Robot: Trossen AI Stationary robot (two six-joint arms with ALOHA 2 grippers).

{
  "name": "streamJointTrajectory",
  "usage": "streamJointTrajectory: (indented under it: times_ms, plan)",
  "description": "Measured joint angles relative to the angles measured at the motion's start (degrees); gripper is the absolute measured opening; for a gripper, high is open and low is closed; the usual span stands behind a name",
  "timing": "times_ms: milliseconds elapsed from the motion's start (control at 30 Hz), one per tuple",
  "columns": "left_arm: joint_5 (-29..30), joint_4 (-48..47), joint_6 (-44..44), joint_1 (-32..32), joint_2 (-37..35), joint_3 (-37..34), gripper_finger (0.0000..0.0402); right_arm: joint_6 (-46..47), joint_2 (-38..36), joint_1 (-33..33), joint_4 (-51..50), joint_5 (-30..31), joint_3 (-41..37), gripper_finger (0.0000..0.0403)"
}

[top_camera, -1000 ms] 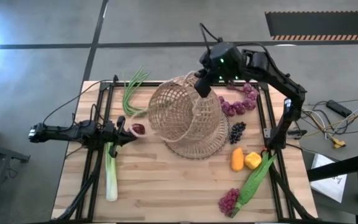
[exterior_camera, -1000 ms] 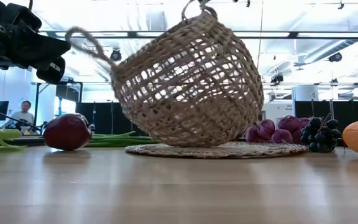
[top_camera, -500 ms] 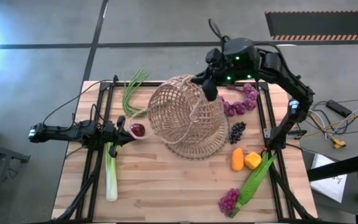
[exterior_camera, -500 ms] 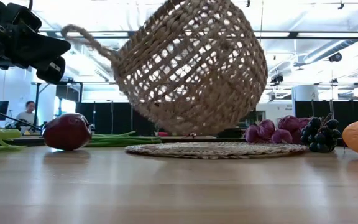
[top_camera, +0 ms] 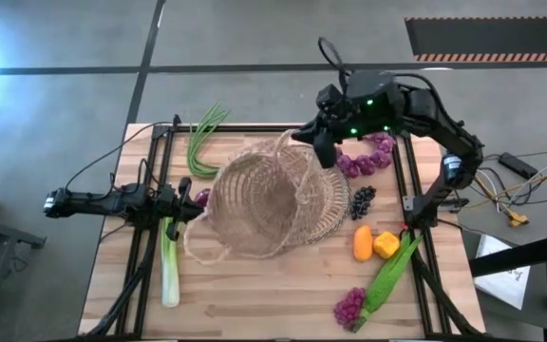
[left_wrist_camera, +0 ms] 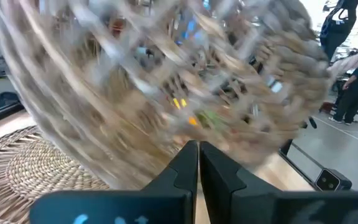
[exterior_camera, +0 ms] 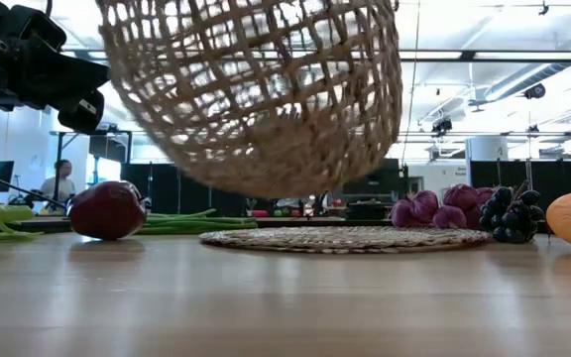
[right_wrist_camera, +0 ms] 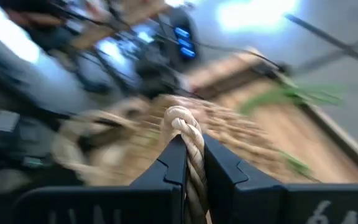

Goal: Build produce basket
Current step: Put the basket onto the table mat in the middle of the table

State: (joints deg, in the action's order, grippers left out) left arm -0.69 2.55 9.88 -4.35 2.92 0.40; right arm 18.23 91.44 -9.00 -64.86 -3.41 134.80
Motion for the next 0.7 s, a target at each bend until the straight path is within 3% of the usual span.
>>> streamJointTrajectory:
  times_ms: [233,600,700]
  plan:
    - [0.0,0.0,0.0,0.0,0.0,0.0,0.0,-1.6,2.6,-2.6,-18.0,20.7,-0.3,0.0023]
    - [0.0,0.0,0.0,0.0,0.0,0.0,0.0,-4.7,8.9,-5.8,-21.3,22.0,-0.3,0.0027]
    - [0.0,0.0,0.0,0.0,0.0,0.0,0.0,-7.8,10.0,-6.1,-21.4,25.5,-0.3,0.0043]
